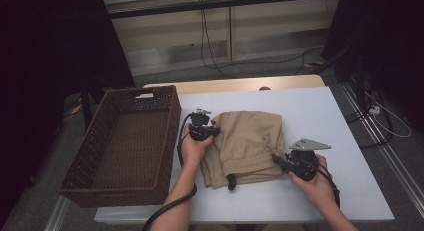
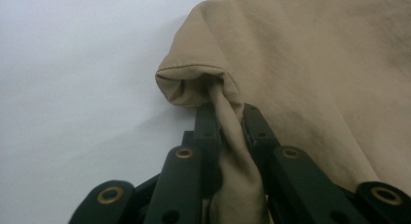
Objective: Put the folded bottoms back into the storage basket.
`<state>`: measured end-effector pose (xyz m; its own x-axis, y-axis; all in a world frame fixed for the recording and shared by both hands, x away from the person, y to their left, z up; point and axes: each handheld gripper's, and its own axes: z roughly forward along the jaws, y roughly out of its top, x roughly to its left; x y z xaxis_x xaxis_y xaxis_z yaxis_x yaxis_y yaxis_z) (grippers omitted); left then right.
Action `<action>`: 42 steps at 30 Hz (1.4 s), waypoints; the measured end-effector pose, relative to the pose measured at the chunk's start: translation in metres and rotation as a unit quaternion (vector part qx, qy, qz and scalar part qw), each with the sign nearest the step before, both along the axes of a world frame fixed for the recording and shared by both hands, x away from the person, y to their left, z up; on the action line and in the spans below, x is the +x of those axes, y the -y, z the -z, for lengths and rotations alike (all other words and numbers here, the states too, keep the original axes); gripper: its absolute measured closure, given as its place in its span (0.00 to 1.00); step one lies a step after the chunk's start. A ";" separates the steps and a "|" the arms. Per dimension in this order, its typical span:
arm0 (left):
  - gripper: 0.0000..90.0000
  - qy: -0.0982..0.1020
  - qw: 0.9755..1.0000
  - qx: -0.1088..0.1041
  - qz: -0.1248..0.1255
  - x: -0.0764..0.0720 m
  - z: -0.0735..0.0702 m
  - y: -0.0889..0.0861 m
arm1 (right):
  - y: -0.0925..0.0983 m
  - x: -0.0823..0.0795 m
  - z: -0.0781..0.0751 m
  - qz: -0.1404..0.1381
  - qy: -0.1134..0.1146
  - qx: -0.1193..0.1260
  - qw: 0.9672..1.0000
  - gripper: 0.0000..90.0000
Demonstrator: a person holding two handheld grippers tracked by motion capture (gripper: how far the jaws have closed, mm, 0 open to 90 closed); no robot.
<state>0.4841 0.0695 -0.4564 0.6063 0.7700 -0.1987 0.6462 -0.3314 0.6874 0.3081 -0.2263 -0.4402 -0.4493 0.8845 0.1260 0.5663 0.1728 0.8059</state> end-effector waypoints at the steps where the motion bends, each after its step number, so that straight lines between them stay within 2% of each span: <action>1: 0.90 -0.002 1.000 0.000 -0.001 0.001 0.000 0.000 | 0.000 0.000 0.000 0.000 0.000 0.000 1.000 0.85; 5: 0.93 -0.015 1.000 -0.010 -0.012 0.001 -0.003 -0.002 | 0.000 0.000 -0.002 0.001 0.004 0.006 1.000 0.85; 9: 0.94 -0.028 0.999 -0.014 -0.011 0.003 -0.012 -0.001 | 0.001 0.000 -0.004 -0.001 0.010 0.008 1.000 0.85; 14: 0.94 -0.034 0.999 0.001 -0.013 0.006 -0.028 0.001 | 0.001 -0.002 -0.008 -0.002 0.019 0.013 1.000 0.85; 23: 0.95 -0.057 0.998 0.003 -0.016 0.010 -0.049 -0.001 | -0.001 -0.005 -0.014 -0.005 0.035 0.018 0.999 0.85; 31: 0.95 -0.066 0.998 0.004 -0.020 0.010 -0.066 -0.002 | -0.002 -0.008 -0.020 -0.010 0.050 0.023 0.998 0.85; 42: 0.95 -0.068 0.997 0.016 -0.017 0.008 -0.093 -0.005 | -0.006 -0.013 -0.028 -0.015 0.078 0.030 0.996 0.86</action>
<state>0.4916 0.0747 -0.3634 0.5485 0.7970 -0.2528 0.7441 -0.3274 0.5824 0.2954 -0.2204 -0.4121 -0.4938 0.8631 0.1059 0.4293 0.1361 0.8928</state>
